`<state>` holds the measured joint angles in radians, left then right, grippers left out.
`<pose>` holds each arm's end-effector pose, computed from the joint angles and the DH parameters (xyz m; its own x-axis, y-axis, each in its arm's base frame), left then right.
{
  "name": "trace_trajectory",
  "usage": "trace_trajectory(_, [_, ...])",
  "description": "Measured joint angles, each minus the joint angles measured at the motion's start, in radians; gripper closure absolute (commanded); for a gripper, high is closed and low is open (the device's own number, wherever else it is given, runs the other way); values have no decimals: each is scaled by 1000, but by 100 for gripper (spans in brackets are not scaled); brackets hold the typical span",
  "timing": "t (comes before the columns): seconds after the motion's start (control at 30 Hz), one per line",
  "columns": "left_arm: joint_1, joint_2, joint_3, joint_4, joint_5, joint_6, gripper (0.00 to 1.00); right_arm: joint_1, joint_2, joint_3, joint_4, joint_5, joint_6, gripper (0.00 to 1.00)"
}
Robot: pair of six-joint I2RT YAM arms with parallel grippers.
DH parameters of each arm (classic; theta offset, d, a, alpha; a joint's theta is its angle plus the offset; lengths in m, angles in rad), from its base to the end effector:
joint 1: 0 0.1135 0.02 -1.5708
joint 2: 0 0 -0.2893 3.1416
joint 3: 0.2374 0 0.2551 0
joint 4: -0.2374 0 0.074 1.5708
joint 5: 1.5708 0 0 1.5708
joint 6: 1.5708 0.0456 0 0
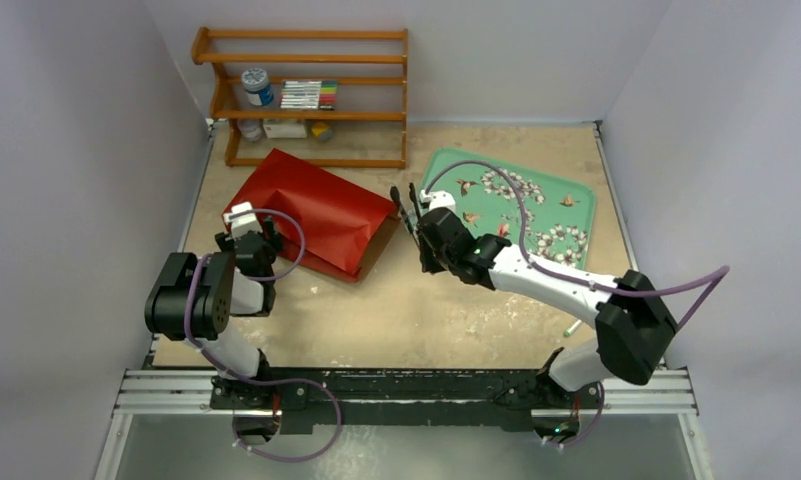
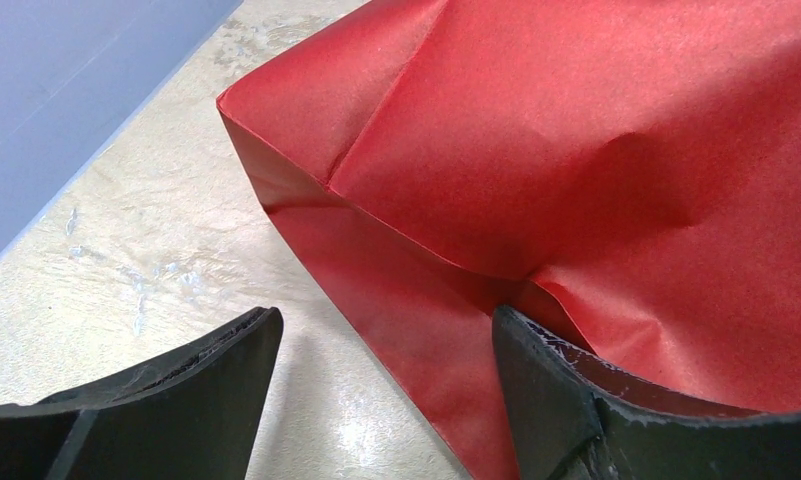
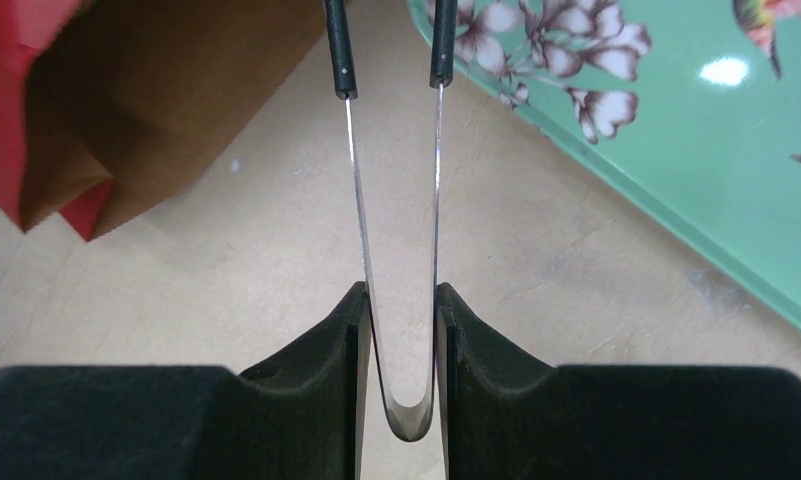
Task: Take the fake bread out of the paper bag
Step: Place the clamp at the center of the board.
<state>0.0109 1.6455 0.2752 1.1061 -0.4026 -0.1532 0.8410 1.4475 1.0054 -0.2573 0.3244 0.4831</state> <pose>0.2615 0.0207 0.1407 -0.1988 -0.1426 -0.9696 -0.4235 0.9047 -0.0462 0.2268 0.2317 0.2733 -0.6327 -0.0469 -0.7730 -0.2822 0.9435 0.1738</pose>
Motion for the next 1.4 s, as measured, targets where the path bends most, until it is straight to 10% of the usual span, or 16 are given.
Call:
trace_trajectory(0.9, [0, 0, 0, 0, 7, 0, 18, -12, 201, -149, 223, -84, 146, 55])
trace_trajectory(1.4, [0, 0, 0, 0, 7, 0, 16, -12, -51, -184, 172, -9, 153, 46])
